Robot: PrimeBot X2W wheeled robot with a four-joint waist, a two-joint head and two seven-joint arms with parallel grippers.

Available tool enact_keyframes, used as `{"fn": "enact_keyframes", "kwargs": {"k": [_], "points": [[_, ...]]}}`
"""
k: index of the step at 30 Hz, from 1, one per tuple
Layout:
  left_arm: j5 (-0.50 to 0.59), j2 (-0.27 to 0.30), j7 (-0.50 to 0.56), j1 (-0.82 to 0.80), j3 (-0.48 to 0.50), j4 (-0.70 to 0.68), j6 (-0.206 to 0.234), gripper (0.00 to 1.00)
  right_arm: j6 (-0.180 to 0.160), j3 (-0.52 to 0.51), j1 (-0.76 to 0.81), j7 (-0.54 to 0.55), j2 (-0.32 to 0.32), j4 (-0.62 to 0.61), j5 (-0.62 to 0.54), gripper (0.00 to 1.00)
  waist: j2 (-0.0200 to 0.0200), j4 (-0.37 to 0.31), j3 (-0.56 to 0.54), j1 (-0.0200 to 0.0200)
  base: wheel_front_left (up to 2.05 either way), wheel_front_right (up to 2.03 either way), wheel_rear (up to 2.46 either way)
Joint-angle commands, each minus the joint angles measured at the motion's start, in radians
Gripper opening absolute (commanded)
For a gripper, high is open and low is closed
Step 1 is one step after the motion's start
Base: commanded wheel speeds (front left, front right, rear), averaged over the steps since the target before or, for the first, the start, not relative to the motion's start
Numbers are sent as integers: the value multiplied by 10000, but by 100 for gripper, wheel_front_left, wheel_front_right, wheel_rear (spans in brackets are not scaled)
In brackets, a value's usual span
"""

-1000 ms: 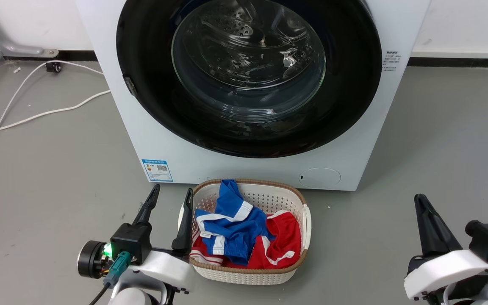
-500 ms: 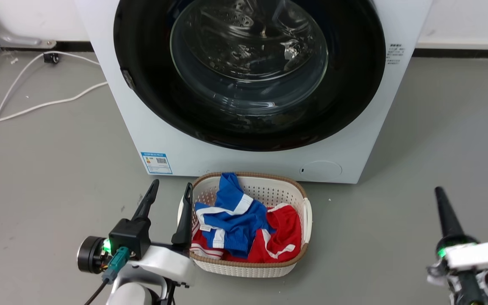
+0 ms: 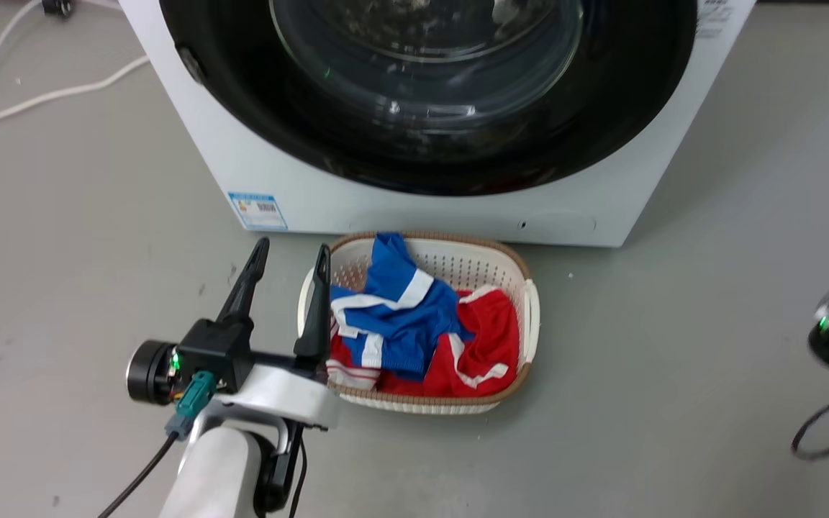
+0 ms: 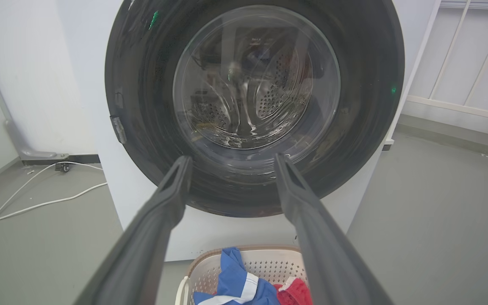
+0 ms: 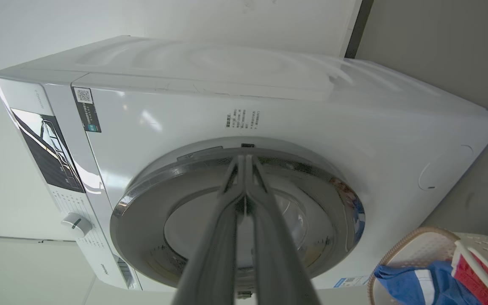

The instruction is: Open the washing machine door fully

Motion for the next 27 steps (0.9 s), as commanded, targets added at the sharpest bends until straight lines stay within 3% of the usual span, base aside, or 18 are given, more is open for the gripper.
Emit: {"fn": "enact_keyframes", "kwargs": {"k": [1,7,13,20,27], "points": [[73,-27,-24,-208,-15,-54,-32,100,27,-82,-502,140,-254,313,110,0,0,170,487,-1,0,0,0],[99,-164,-24,-931,-190,-250,-187,100,29,-164,-2858,1085,-1520,2082,333,0,0,607,1447,-1,0,0,0],[156,-244,-24,-1311,-352,-536,-191,100,29,533,-4818,2297,-2328,3051,-97,0,0,842,2082,-1,0,0,0],[181,-295,-24,-1473,-448,-685,-224,100,29,1609,-6390,3708,-2557,3605,-893,0,0,1013,2477,-1,0,0,0],[225,-321,-24,-1578,-492,-773,-258,100,29,2024,-7472,3890,-2432,3985,-1526,0,0,1152,2777,-1,0,0,0]]}}
